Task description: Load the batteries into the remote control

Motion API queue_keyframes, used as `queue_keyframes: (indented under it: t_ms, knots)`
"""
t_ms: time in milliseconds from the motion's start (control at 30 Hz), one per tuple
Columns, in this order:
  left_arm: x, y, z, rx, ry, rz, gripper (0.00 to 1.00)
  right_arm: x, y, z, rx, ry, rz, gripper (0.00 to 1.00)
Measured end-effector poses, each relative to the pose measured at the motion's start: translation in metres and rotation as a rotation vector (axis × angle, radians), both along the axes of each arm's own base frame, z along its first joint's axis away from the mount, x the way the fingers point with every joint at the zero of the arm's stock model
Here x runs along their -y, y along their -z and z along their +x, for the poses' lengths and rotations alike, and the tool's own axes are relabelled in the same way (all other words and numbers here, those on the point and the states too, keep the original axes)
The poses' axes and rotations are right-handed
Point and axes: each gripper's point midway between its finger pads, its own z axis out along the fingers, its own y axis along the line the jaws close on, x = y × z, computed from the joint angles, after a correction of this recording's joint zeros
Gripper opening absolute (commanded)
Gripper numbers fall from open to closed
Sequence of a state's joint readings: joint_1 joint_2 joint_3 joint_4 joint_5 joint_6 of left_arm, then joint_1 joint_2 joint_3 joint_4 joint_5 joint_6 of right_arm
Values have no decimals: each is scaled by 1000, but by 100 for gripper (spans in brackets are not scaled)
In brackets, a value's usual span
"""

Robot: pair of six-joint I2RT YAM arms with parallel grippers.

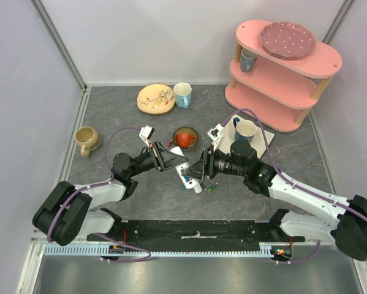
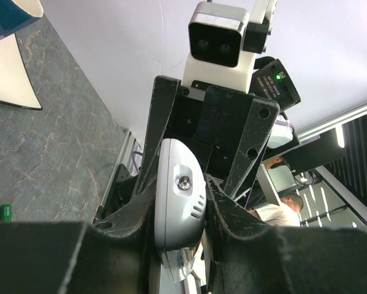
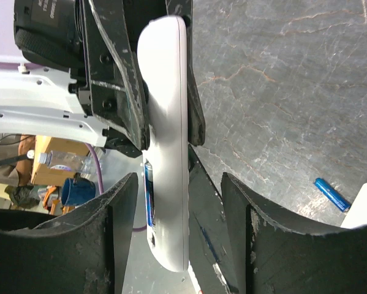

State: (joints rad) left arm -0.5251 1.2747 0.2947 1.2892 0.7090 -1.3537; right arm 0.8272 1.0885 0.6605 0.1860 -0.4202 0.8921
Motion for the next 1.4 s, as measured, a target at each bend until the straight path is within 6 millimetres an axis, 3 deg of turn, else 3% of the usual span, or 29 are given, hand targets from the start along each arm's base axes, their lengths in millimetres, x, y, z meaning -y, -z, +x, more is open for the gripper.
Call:
queue_keyframes:
  t_ms: [233,500,633,700,733,833,933,1133,1300,1400]
  knots:
    - [1,-3,1,6,1,-3,2,1,10,-11,-11,-57,-17,58]
    - [1,0,2,-4,-1,3,2,0,8,-14,0,-75,-7,41]
    - [1,2,2,-14,-1,8,2,0,7,-14,4,-77,-1,40]
    - [1,2,2,-15,-1,9,2,0,7,-14,3,-77,-1,45]
    - [1,2,2,-15,-1,9,2,0,7,-14,3,-77,0,58]
    - [1,1,2,-12,0,7,2,1,10,-13,-3,-65,-8,74]
    - [1,1,2,-10,0,6,2,4,16,-10,-16,-41,-30,81]
    - [1,2,2,-14,0,9,2,19,7,-2,11,20,-53,86]
    - [1,7,3,-15,-9,30,2,39,-27,16,142,129,-109,85]
    - [-4,13,5,-30,-49,60,2,63,-41,30,229,253,-161,78]
